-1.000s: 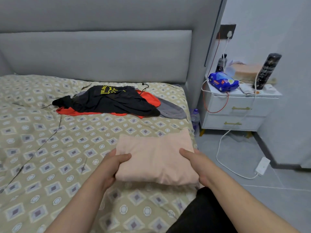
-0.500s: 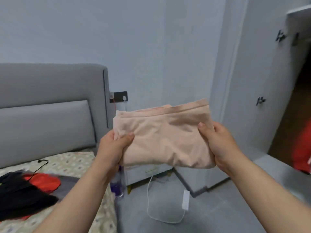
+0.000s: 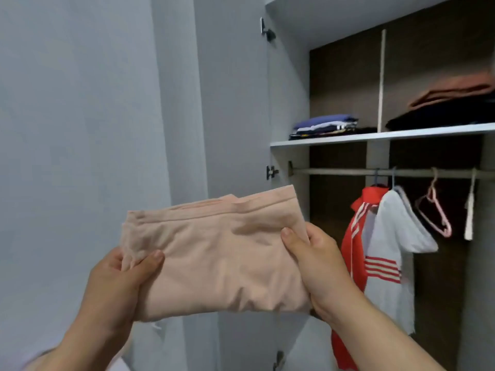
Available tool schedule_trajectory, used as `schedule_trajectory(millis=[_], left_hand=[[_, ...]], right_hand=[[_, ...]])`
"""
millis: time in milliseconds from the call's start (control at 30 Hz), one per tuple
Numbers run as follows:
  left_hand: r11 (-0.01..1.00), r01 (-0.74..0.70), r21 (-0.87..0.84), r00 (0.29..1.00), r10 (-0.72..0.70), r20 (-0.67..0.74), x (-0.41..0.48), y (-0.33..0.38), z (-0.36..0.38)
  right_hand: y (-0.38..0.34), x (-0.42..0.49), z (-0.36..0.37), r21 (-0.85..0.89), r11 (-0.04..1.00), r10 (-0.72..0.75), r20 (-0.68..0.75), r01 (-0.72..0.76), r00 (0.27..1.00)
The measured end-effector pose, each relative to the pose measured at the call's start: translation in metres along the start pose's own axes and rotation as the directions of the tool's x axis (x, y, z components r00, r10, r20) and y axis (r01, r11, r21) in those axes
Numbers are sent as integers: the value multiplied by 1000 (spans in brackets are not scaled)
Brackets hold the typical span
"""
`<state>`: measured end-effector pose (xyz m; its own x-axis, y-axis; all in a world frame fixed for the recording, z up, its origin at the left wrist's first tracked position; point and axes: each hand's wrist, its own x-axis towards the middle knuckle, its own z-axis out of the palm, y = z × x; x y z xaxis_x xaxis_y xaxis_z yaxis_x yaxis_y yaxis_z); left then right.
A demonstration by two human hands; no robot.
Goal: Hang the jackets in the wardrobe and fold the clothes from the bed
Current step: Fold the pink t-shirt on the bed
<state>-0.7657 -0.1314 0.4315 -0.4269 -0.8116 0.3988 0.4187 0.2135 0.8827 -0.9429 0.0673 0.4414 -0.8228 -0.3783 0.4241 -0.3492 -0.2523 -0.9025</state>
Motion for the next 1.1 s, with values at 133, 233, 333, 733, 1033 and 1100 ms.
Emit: schedule_trajectory(millis=[133,233,333,733,1033,1100], left_hand=[[996,-54,-74,994,60,87,64,98,67],[990,-89,-108,988,101,115,106,177,109],[982,-129,-136,968,154,198,136,242,144],[950,-117,-289,906,221,360,181,306,229],[975,28,-221,923,60,379,224,285,332],[966,84,-243,912,24,409,235,279,355]], right_hand=[[-131,66,-24,-57,993,-101,-40,99,994],[-231,103,-30,-132,977,-174,-50,167,983],[-312,124,-36,-257,939,-267,-121,230,956],[-402,138,-61,-426,844,-485,-347,326,803],[-375,218,-109,-408,877,-427,-421,253,800],[-363,242,-126,-310,924,-349,-448,223,823]])
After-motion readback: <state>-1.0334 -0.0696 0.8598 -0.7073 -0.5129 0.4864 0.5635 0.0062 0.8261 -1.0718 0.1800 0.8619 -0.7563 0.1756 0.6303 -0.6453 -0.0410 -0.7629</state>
